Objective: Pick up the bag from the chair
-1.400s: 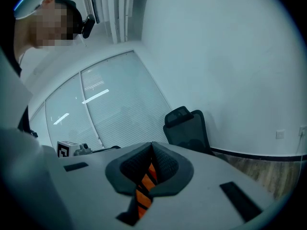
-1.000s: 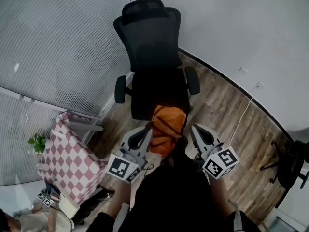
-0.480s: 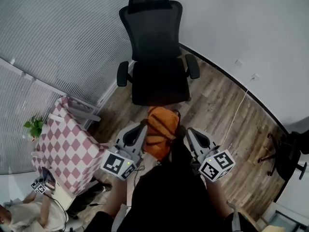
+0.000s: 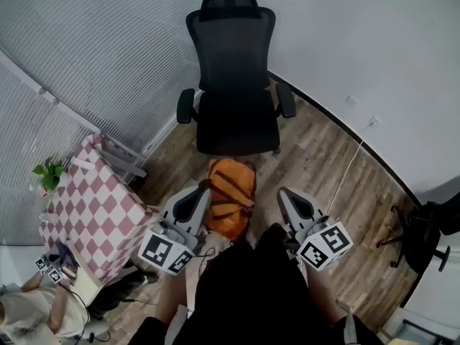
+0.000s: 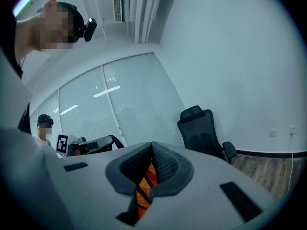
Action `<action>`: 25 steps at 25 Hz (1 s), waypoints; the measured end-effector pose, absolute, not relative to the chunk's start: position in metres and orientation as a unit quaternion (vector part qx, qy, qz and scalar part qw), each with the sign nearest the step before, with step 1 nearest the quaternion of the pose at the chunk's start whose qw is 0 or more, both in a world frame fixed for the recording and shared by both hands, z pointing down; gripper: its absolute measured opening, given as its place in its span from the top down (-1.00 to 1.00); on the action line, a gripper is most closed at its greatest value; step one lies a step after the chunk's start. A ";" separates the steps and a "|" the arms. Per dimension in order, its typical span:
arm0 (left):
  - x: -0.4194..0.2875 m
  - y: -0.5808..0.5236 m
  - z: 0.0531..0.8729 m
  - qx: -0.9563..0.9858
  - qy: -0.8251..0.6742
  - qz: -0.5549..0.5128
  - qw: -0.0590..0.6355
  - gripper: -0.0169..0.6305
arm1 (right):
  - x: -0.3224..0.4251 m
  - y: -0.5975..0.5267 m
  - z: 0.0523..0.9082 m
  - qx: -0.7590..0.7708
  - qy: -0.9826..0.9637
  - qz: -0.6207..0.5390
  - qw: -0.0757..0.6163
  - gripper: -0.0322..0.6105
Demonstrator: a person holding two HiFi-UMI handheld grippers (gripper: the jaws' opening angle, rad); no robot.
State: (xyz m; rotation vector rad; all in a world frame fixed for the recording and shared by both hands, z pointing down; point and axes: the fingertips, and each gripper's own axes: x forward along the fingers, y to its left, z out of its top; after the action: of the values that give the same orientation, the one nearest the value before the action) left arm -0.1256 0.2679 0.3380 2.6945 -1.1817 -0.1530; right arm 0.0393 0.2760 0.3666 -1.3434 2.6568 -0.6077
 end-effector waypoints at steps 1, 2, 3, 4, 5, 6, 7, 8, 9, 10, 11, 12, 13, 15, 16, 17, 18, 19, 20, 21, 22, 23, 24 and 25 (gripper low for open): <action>-0.129 0.271 0.333 0.909 -0.402 -0.058 0.096 0.82 | 0.041 0.276 0.361 -0.443 0.874 -0.193 0.055 0.84; -0.133 0.274 0.328 0.907 -0.405 -0.065 0.094 0.82 | 0.042 0.277 0.356 -0.443 0.875 -0.185 0.056 0.84; -0.137 0.277 0.323 0.906 -0.407 -0.072 0.090 0.82 | 0.044 0.278 0.350 -0.443 0.877 -0.175 0.056 0.84; -0.139 0.279 0.317 0.905 -0.408 -0.078 0.085 0.82 | 0.046 0.279 0.346 -0.442 0.880 -0.165 0.055 0.84; -0.139 0.281 0.312 0.905 -0.409 -0.082 0.079 0.82 | 0.049 0.280 0.342 -0.440 0.883 -0.156 0.052 0.84; -0.139 0.283 0.307 0.905 -0.410 -0.085 0.073 0.82 | 0.052 0.281 0.339 -0.439 0.885 -0.149 0.047 0.84; -0.139 0.285 0.302 0.906 -0.410 -0.087 0.067 0.82 | 0.054 0.282 0.337 -0.438 0.886 -0.143 0.041 0.84; -0.138 0.287 0.298 0.906 -0.409 -0.088 0.063 0.82 | 0.057 0.284 0.336 -0.438 0.888 -0.137 0.034 0.84; -0.138 0.289 0.294 0.907 -0.408 -0.088 0.060 0.82 | 0.058 0.285 0.336 -0.439 0.888 -0.132 0.029 0.84; -0.137 0.292 0.292 0.908 -0.406 -0.088 0.057 0.82 | 0.060 0.287 0.335 -0.439 0.889 -0.127 0.025 0.84; -0.136 0.294 0.291 0.909 -0.405 -0.086 0.056 0.82 | 0.061 0.289 0.336 -0.441 0.889 -0.121 0.020 0.84; -0.135 0.295 0.291 0.909 -0.404 -0.083 0.055 0.82 | 0.061 0.291 0.336 -0.443 0.889 -0.114 0.015 0.84; -0.134 0.297 0.291 0.910 -0.403 -0.082 0.056 0.82 | 0.062 0.293 0.337 -0.445 0.889 -0.108 0.009 0.84; -0.134 0.300 0.291 0.909 -0.403 -0.082 0.059 0.82 | 0.061 0.298 0.339 -0.445 0.889 -0.103 0.002 0.84; -0.134 0.300 0.291 0.909 -0.404 -0.084 0.060 0.82 | 0.060 0.300 0.339 -0.444 0.890 -0.103 0.001 0.84; -0.134 0.300 0.291 0.909 -0.404 -0.084 0.061 0.82 | 0.059 0.300 0.339 -0.444 0.890 -0.104 0.003 0.84; -0.134 0.300 0.291 0.909 -0.404 -0.084 0.062 0.82 | 0.060 0.300 0.339 -0.444 0.890 -0.105 0.006 0.84; -0.133 0.300 0.291 0.909 -0.404 -0.084 0.063 0.82 | 0.060 0.300 0.338 -0.444 0.889 -0.106 0.008 0.84; -0.132 0.301 0.291 0.910 -0.402 -0.082 0.063 0.82 | 0.061 0.300 0.337 -0.445 0.889 -0.107 0.010 0.84; -0.132 0.302 0.292 0.911 -0.400 -0.081 0.063 0.82 | 0.061 0.300 0.337 -0.446 0.889 -0.106 0.010 0.84; -0.131 0.303 0.292 0.911 -0.399 -0.080 0.063 0.82 | 0.061 0.301 0.336 -0.447 0.888 -0.105 0.010 0.84; -0.132 0.303 0.293 0.912 -0.398 -0.079 0.064 0.82 | 0.061 0.301 0.335 -0.447 0.888 -0.103 0.009 0.84; -0.133 0.303 0.294 0.912 -0.398 -0.078 0.064 0.82 | 0.061 0.301 0.335 -0.448 0.888 -0.103 0.008 0.84; -0.134 0.303 0.295 0.912 -0.399 -0.077 0.065 0.82 | 0.060 0.300 0.335 -0.448 0.888 -0.102 0.008 0.84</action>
State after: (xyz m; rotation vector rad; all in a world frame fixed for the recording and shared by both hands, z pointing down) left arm -0.1338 0.3032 0.2955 2.7504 -1.2030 -0.2318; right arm 0.0601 0.3004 0.3350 -1.4014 2.7760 -0.3193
